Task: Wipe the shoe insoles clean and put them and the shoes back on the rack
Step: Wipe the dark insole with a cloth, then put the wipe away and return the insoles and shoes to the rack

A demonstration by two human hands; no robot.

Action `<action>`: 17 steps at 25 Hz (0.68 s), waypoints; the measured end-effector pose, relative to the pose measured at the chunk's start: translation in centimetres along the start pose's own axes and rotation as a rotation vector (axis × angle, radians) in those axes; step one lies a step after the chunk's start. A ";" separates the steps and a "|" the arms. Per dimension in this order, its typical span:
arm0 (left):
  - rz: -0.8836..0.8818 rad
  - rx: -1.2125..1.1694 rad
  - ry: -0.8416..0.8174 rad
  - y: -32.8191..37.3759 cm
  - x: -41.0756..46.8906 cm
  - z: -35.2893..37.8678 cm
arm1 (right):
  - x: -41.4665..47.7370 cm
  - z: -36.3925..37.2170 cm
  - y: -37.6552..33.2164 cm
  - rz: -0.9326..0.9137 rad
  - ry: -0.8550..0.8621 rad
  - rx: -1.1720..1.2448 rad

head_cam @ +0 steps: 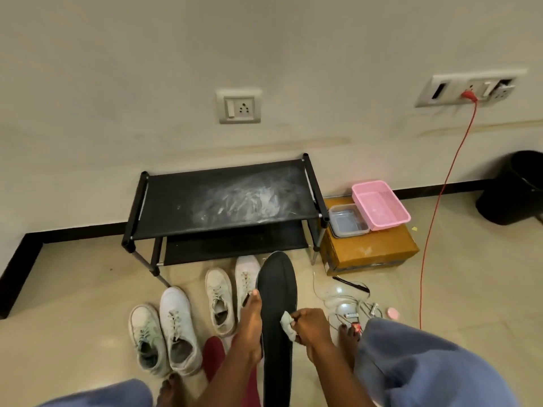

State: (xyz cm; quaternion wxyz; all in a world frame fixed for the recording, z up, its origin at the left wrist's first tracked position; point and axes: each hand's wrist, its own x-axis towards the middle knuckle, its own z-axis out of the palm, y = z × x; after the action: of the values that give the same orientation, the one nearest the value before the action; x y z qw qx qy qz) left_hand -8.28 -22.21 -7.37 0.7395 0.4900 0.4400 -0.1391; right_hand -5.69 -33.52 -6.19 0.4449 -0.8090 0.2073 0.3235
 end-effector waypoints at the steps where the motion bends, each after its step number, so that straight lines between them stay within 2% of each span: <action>1: -0.014 0.042 0.007 -1.3 2.1 0.6 | 2.0 0.3 1.4 0.039 -0.006 -0.017; 5: 0.050 0.311 0.087 -5.8 9.0 3.2 | 8.7 0.5 6.7 0.193 0.056 0.035; 8: -0.080 0.410 0.027 -10.0 15.4 4.1 | 14.1 1.0 10.2 0.262 0.071 -0.031; 12: -0.193 0.524 0.025 -15.0 21.5 4.5 | 21.1 2.7 14.5 0.260 0.035 -0.263; 14: -0.270 0.509 0.032 -16.4 23.7 4.5 | 23.5 3.5 15.9 0.273 0.011 -0.278; 17: -0.340 0.638 -0.029 -18.9 26.8 4.6 | 26.7 4.4 18.0 0.291 0.038 -0.331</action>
State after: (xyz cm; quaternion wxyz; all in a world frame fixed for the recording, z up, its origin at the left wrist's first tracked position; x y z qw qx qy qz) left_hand -2.52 -29.17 -39.25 0.5219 0.6139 0.4391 -0.3974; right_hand 0.35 -40.37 -37.38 0.2508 -0.8384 0.2743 0.3987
